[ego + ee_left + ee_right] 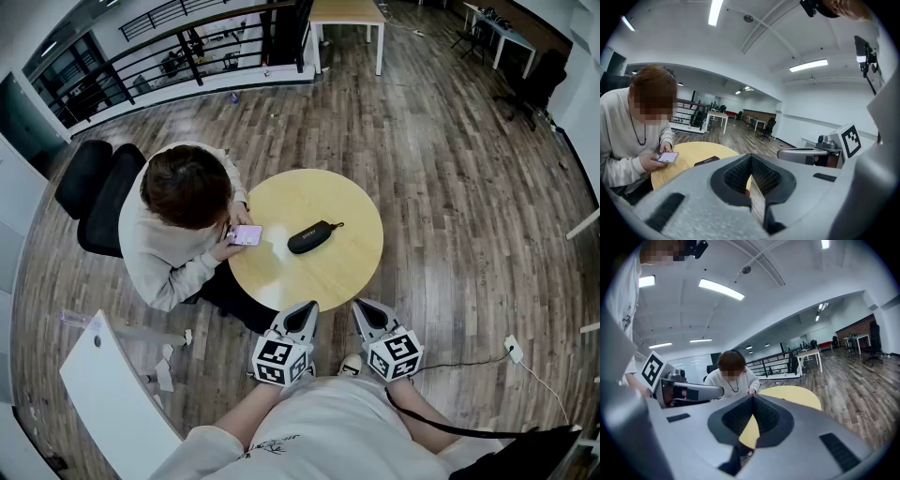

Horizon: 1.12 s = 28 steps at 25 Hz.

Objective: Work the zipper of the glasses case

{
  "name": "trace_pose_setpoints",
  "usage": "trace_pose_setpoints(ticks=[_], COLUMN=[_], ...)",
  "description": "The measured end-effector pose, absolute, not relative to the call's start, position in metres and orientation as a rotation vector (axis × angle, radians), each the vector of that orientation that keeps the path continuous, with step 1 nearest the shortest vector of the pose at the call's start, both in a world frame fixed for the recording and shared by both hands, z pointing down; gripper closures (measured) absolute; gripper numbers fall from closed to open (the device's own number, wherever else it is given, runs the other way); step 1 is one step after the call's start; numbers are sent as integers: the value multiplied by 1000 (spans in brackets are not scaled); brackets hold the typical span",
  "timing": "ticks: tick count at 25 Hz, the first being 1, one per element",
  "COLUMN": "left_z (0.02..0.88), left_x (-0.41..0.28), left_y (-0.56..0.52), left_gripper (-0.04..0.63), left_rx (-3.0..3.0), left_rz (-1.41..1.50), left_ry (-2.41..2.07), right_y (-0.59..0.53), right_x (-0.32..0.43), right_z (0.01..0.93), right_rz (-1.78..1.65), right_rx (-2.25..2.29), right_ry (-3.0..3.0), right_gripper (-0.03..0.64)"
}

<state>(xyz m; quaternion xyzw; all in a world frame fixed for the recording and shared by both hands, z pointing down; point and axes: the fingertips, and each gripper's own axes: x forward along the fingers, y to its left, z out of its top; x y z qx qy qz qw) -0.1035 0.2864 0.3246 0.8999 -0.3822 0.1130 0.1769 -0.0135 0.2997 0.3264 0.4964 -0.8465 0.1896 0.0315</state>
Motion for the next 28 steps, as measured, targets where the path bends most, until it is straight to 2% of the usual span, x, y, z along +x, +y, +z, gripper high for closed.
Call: trace_pose_setpoints(ticks=[15, 28], left_z=[334, 363], left_x=[-73, -61], left_y=[255, 106], left_gripper=[592, 592], left_rx=[2538, 2568], left_rz=[336, 374], left_ry=[-1141, -998], right_y=[265, 132], right_x=[20, 28], right_z=[348, 361], right_rz=[564, 509], right_rx=[1454, 1500], right_ry=[-2622, -2599], right_gripper=[614, 614])
